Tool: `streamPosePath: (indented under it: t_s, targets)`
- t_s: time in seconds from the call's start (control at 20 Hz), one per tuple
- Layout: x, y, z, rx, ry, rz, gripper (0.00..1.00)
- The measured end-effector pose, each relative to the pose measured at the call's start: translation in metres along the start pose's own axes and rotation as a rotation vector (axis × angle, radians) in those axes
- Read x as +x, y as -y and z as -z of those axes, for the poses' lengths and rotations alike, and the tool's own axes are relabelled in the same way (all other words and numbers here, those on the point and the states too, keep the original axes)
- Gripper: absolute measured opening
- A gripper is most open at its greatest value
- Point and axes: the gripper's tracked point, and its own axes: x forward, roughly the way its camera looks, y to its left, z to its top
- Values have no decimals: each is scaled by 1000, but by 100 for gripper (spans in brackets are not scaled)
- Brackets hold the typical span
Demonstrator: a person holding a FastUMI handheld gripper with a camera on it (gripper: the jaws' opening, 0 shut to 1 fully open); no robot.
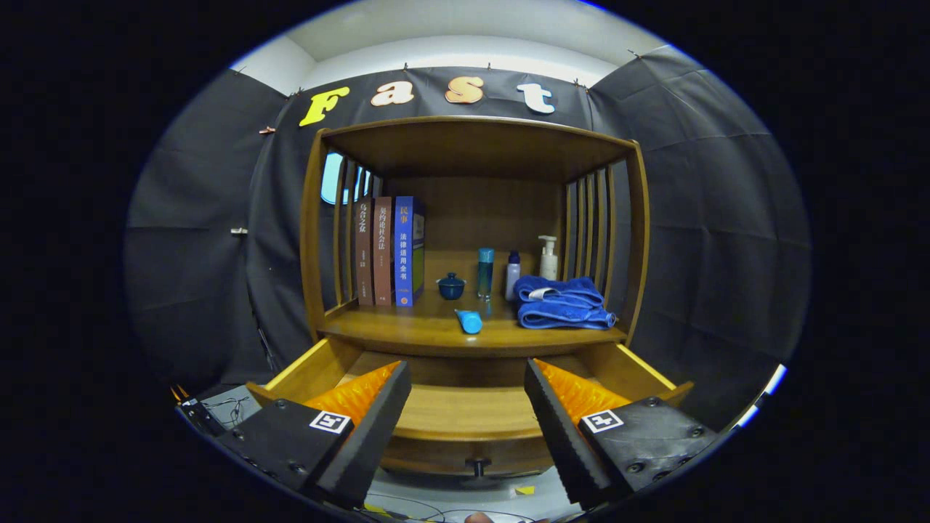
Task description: Pull open the drawer, take out the items inside it, and place them on the countertop above the cabinet.
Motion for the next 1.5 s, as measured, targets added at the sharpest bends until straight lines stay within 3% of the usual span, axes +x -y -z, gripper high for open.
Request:
streamPosePath:
  t_s: [0.35,0.6,1.0,1.5]
  targets:
    - [-8,11,80,14,-42,17,100]
    - [9,6,114,27,-86,-6,100]
    - [9,8,113,42,-67,4,100]
    - [77,10,107,50,-86,0,99]
